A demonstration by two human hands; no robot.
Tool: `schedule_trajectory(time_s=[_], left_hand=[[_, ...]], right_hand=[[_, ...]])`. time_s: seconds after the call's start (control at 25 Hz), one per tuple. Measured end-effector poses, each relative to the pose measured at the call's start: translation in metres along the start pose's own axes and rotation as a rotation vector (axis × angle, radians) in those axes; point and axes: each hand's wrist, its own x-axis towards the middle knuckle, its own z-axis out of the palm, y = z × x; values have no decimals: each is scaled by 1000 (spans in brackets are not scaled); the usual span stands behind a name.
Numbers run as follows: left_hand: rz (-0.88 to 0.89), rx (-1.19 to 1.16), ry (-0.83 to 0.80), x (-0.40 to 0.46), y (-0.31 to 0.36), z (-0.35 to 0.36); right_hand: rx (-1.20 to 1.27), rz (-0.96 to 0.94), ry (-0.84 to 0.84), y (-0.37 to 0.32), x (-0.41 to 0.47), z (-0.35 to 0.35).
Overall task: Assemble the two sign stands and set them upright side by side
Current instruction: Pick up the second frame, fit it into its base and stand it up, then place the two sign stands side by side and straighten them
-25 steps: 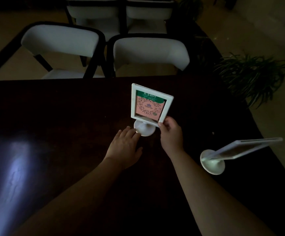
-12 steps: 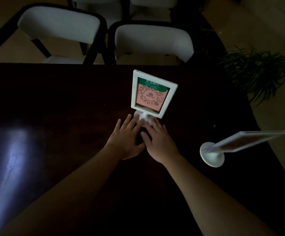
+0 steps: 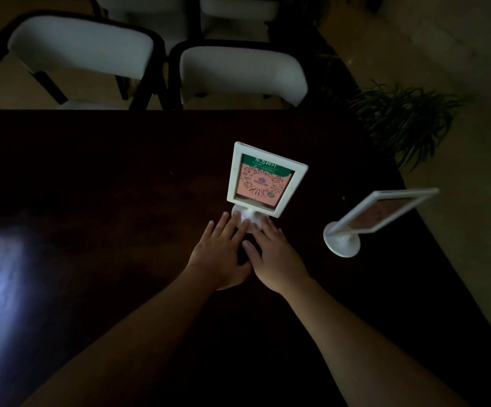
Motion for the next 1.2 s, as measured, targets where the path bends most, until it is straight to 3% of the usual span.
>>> schedule_trajectory(time_s=[0.24,0.84,1.04,1.2], left_hand=[[32,24,-56,-24,33,7],[-82,-63,-15,-24,96,14],[-135,-337,229,-40,82,-26],[-187,-403,415,-45,66,-89]], right_hand=[[6,68,-19,7,-39,-6],[58,-35,-81,56,-68,-39],[120,-120,35,51,-78,-80],[164,-214,186,32,-88,-144]])
